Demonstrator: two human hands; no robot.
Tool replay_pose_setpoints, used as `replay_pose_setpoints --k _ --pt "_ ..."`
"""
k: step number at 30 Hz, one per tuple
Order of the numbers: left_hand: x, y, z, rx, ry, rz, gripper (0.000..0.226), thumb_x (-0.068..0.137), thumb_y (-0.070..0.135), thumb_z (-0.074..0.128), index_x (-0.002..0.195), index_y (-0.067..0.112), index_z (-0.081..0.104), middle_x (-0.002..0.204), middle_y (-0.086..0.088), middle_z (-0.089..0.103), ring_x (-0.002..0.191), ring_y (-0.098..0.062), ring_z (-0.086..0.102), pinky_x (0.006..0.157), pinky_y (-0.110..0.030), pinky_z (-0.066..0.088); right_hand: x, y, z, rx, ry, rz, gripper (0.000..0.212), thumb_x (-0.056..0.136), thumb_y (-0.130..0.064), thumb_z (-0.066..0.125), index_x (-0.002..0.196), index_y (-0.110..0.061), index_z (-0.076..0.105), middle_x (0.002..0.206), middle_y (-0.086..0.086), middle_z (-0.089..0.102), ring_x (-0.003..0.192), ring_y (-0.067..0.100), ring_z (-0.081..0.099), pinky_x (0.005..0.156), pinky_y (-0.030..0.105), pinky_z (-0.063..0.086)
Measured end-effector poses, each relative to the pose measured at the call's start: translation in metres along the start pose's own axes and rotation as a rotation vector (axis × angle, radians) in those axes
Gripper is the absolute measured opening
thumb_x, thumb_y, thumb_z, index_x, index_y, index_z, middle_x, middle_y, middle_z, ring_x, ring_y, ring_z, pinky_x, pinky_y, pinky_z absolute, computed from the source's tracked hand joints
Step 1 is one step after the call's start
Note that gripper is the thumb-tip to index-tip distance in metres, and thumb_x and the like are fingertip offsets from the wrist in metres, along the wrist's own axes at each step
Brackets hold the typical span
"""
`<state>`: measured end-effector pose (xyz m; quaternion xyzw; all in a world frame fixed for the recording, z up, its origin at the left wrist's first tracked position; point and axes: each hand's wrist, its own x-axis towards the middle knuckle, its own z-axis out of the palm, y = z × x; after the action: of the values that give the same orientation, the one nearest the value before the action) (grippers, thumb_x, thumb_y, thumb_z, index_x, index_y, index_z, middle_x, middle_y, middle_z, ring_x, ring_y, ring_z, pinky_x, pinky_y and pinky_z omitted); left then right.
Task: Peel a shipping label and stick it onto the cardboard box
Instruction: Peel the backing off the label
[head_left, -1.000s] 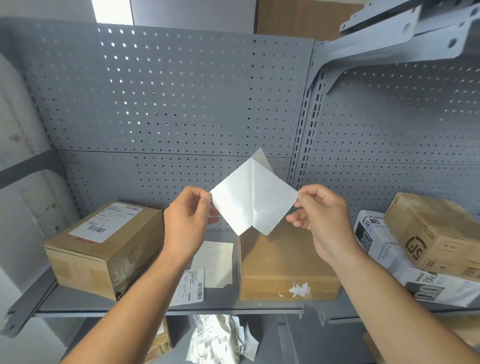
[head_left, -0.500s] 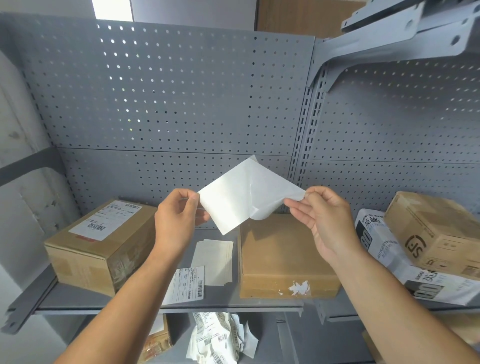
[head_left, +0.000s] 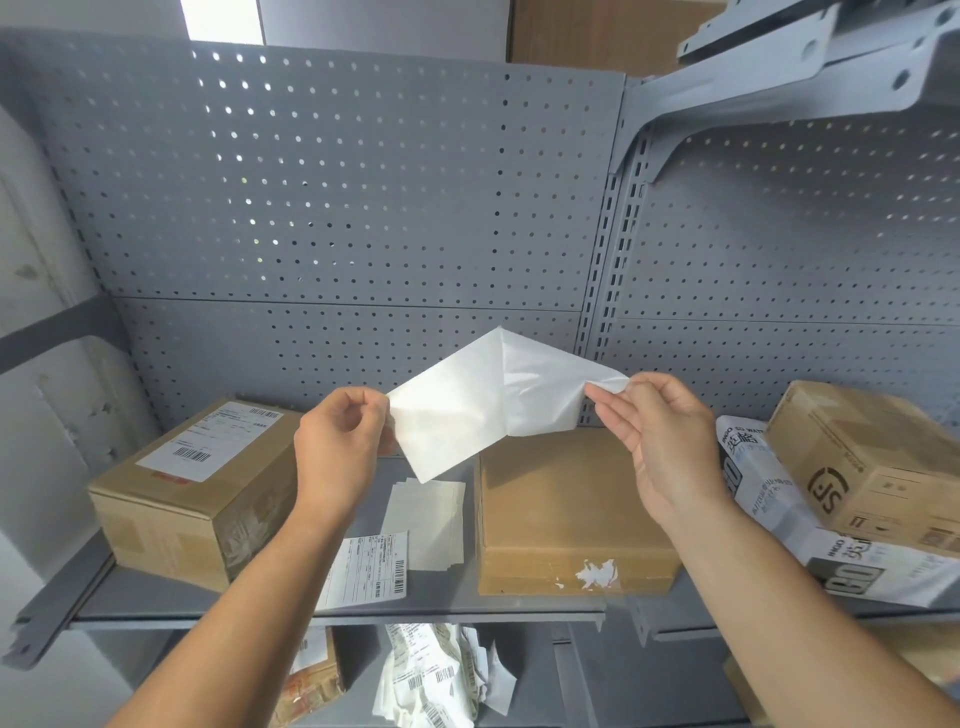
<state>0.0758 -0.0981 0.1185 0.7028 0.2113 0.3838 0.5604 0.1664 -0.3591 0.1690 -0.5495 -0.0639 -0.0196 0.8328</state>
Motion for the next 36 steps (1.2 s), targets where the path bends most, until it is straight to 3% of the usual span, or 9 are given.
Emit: replay_pose_setpoints --k 10,15,18,22,29,32,36 --pt "0.005 -0.008 -0.014 0.075 0.067 0.098 0.012 0.097 0.023 0.064 0.087 0.025 0.069 0.07 0.004 0.074 0.053 -0.011 0.067 0.077 -0.053 0.063 -0.002 0.0 -0.003 0.03 0.025 0.005 0.017 0.099 0.001 0.05 0.088 -0.009 0.058 0.092 0.008 0.073 0.096 0.024 0.078 0.082 0.025 0.06" --pt "0.005 -0.01 -0.018 0.066 0.079 0.088 0.012 0.097 0.02 0.063 0.087 0.023 0.068 0.064 0.003 0.072 0.051 -0.01 0.065 0.08 -0.055 0.061 -0.002 -0.001 -0.004 0.048 0.024 0.013 0.019 0.099 0.002 0.05 0.085 -0.009 0.058 0.091 0.008 0.073 0.097 0.025 0.078 0.083 0.025 0.061" --pt "0.005 -0.014 -0.019 0.044 0.1 0.074 0.011 0.097 0.021 0.062 0.087 0.022 0.068 0.063 0.003 0.071 0.05 -0.012 0.064 0.079 -0.056 0.061 -0.003 0.001 -0.005 0.062 0.026 0.018 0.019 0.098 0.002 0.05 0.085 -0.009 0.058 0.079 0.001 0.073 0.096 0.026 0.078 0.083 0.026 0.061" --pt "0.008 -0.02 -0.022 0.011 0.129 0.048 0.01 0.094 0.028 0.061 0.087 0.026 0.067 0.063 0.002 0.071 0.051 -0.014 0.064 0.083 -0.06 0.059 -0.004 0.002 -0.006 0.048 0.036 0.018 0.019 0.098 0.001 0.05 0.085 -0.009 0.059 0.087 0.006 0.07 0.096 0.026 0.078 0.084 0.027 0.061" --pt "0.005 -0.03 -0.027 -0.155 0.245 -0.042 0.015 0.1 0.014 0.055 0.089 0.021 0.063 0.052 0.005 0.064 0.046 -0.008 0.055 0.071 -0.042 0.051 -0.004 0.001 -0.013 0.048 0.065 0.002 0.022 0.099 0.001 0.05 0.082 -0.011 0.059 0.09 0.008 0.068 0.096 0.025 0.078 0.081 0.024 0.059" --pt "0.004 -0.034 -0.027 -0.183 0.26 -0.052 0.018 0.101 0.012 0.053 0.089 0.021 0.062 0.053 0.004 0.065 0.047 -0.007 0.056 0.071 -0.039 0.051 -0.004 0.001 -0.015 0.049 0.075 -0.003 0.024 0.099 0.0 0.049 0.081 -0.011 0.059 0.085 0.007 0.067 0.097 0.025 0.078 0.079 0.023 0.059" --pt "0.001 -0.034 -0.021 -0.216 0.253 -0.051 0.014 0.102 0.009 0.052 0.094 0.015 0.063 0.058 0.001 0.065 0.05 -0.006 0.059 0.066 -0.033 0.051 -0.006 0.003 -0.018 0.046 0.073 -0.003 0.02 0.1 -0.001 0.05 0.085 -0.01 0.059 0.095 0.015 0.069 0.097 0.025 0.078 0.079 0.023 0.06"
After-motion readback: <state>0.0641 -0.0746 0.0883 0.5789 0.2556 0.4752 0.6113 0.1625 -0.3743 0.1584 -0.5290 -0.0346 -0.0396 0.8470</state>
